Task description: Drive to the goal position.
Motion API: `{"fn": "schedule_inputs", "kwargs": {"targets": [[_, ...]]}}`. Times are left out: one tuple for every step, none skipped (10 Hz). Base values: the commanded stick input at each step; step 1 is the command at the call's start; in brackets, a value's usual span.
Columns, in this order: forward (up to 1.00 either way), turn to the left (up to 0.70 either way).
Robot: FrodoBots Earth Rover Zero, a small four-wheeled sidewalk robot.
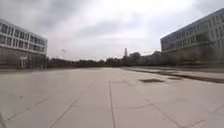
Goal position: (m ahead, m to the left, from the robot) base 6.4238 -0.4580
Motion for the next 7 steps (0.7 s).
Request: {"fn": "schedule_inputs", "kwargs": {"targets": [[0.7, 0.0], [0.7, 0.0], [0.7, 0.0], [0.7, 0.0], [0.7, 0.0], [0.7, 0.0], [0.7, 0.0]]}}
